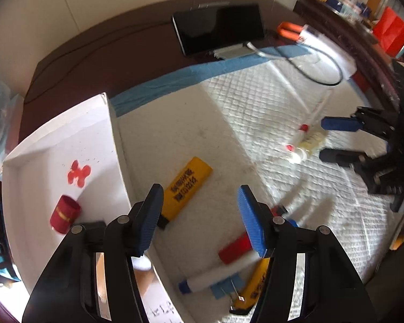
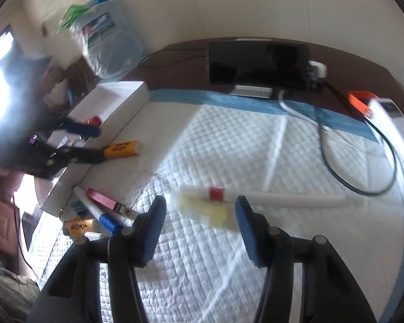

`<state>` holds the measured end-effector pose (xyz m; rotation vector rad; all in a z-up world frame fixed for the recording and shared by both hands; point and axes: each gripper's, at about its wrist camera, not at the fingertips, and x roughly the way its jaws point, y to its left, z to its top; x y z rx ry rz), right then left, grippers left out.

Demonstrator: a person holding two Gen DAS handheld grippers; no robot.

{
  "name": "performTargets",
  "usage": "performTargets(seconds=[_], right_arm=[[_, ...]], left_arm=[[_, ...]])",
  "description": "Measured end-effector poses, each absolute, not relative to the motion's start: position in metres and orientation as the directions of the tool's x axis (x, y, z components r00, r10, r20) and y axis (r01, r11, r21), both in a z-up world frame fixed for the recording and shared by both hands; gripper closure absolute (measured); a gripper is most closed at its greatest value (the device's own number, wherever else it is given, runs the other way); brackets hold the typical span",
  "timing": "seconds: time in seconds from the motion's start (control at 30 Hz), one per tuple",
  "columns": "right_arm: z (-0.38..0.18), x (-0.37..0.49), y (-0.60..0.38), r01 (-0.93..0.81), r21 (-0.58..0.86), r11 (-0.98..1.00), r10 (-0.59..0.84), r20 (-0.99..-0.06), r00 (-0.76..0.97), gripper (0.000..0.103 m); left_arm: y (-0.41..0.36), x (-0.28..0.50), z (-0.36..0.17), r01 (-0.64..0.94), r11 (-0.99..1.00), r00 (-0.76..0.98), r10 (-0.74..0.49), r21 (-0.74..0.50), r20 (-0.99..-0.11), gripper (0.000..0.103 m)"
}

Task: Organize rigid objects
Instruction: 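Grasp the yellow lighter with the left tool while the right tool grasps the small dropper bottle, then carry the yellow lighter and dropper bottle into the white tray and open both tools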

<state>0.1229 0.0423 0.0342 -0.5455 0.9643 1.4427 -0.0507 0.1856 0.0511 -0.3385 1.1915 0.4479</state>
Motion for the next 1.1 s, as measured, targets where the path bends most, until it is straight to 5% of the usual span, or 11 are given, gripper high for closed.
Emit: performTargets(seconds=[0.43, 0.53, 0.6, 0.77, 1.1], right_arm=[[0.020, 0.101, 0.055, -0.995, 0.100, 0.016, 0.502, -0.861, -0.078, 0.050], [0.021, 0.107, 0.052, -0.992, 0.127, 0.020, 0.498, -0.861, -0.100, 0.063], [0.021, 0.114, 0.046, -0.987, 0.162, 0.025, 0.493, -0.861, -0.129, 0.081], [0.023, 0.132, 0.024, -0.970, 0.225, 0.095, 0.505, -0.850, -0.148, 0.084], [0.059, 0.145, -0.005, -0.938, 0.312, 0.149, 0.611, -0.775, -0.161, 0.084]], left_arm=[[0.194, -0.032, 0.019, -0.462, 0.886, 0.148, 0.127, 0.045, -0.981, 0.046], [0.196, -0.035, 0.018, -0.455, 0.890, 0.140, 0.114, 0.038, -0.984, 0.045], [0.196, -0.036, 0.018, -0.450, 0.892, 0.139, 0.113, 0.039, -0.984, 0.045], [0.190, -0.028, 0.018, -0.435, 0.900, 0.170, 0.065, -0.016, -0.983, 0.078], [0.164, -0.045, 0.044, -0.494, 0.865, 0.325, 0.091, -0.086, -0.941, 0.080]])
